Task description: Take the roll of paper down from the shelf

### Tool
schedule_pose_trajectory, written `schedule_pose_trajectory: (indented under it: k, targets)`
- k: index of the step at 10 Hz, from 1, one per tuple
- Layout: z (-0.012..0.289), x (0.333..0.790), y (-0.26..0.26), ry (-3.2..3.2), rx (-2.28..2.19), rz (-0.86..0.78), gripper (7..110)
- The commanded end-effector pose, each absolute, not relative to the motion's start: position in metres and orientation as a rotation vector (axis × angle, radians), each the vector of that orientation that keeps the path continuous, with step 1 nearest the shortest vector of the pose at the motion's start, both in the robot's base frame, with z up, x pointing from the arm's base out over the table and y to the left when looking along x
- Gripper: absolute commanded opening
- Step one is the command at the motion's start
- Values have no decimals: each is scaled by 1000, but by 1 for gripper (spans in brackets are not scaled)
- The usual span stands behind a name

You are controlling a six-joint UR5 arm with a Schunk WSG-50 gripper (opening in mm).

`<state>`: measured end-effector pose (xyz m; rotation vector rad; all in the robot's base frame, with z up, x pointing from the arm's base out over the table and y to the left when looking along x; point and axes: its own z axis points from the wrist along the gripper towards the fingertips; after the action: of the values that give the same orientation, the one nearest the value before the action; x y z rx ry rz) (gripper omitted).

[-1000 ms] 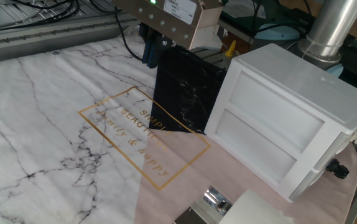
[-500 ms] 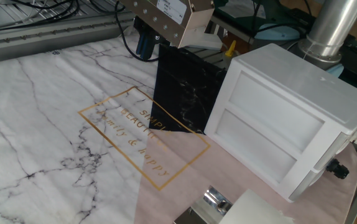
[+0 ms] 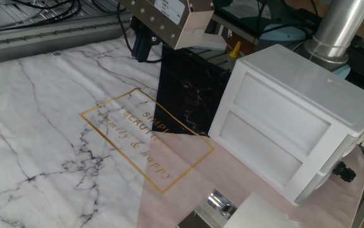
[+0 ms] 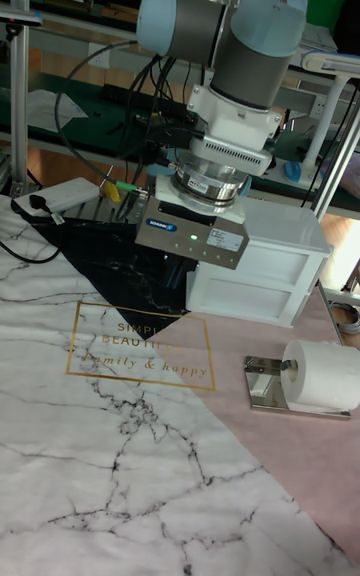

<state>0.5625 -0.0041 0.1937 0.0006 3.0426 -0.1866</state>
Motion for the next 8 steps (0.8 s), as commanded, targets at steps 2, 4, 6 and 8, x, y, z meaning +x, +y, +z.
schedule_pose_trajectory:
  k: [2,4,6,8]
  targets:
    - [196,574,0,2995,34,-152,7]
    - [195,574,4,2997,27,-129,7]
    - [195,571,-2,3007,32,-166,7]
    - [195,571,1,3008,34,-146,7]
